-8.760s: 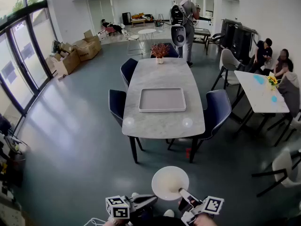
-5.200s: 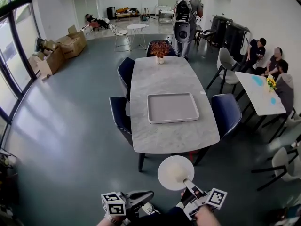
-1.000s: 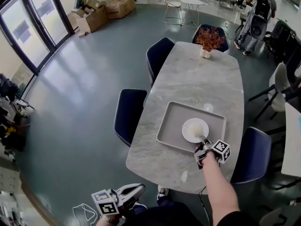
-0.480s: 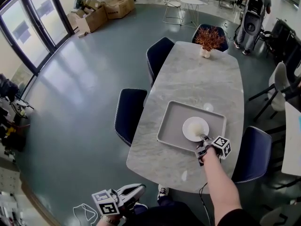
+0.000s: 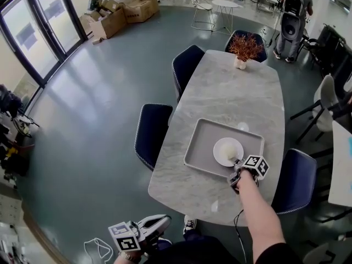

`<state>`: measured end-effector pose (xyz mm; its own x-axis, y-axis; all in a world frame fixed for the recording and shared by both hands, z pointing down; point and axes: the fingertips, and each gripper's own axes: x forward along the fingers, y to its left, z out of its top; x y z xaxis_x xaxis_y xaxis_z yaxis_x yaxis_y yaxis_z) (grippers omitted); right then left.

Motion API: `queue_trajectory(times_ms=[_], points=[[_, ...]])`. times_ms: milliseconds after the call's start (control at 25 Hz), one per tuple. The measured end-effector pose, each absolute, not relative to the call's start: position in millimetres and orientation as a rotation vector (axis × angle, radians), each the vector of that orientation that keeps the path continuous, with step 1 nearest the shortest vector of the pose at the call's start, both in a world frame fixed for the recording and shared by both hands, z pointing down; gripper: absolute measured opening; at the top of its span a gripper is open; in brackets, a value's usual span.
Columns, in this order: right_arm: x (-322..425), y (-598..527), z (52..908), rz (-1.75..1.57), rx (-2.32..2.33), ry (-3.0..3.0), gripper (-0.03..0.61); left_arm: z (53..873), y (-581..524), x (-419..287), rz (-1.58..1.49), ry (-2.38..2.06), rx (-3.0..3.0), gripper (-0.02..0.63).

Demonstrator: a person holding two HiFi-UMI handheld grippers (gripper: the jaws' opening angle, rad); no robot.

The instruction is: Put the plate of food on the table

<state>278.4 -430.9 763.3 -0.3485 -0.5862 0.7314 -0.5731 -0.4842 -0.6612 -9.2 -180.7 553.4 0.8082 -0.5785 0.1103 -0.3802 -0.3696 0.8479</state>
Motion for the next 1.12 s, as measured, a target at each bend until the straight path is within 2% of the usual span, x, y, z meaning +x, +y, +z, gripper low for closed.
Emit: queue_trajectory(times_ms=[520, 840, 880, 920, 960, 1120], points=[[280.1, -410.1, 761.2, -2.046, -1.968, 1.72, 0.137, 548.7, -173.3, -17.7, -0.285, -0.707, 2.024, 0.005], [283.0, -402.2, 737.5, -1.927, -1.946, 1.732, 0.138, 544.9, -164.2, -23.5, -0.289, -0.7, 2.038, 0.005], [281.1, -400.8, 732.6, -1.902, -1.921, 1.74, 0.128, 544.3, -163.2, -24.4, -0.286, -0.695, 2.042, 0.005], [278.5, -398.7, 727.2, -1.878, -1.892, 1.751, 0.05, 543.5, -161.9, -25.5, -0.282, -0.69, 2.047, 0.005], [274.9, -396.3, 720.7, -1.854, -1.855, 1.768, 0.009, 542.5, -160.3, -26.7, -0.277, -0.684, 2.051, 0.005], [257.5, -384.1, 689.3, -1.745, -1.689, 1.856, 0.009, 539.6, -153.4, -29.2, -0.251, -0.648, 2.066, 0.005]])
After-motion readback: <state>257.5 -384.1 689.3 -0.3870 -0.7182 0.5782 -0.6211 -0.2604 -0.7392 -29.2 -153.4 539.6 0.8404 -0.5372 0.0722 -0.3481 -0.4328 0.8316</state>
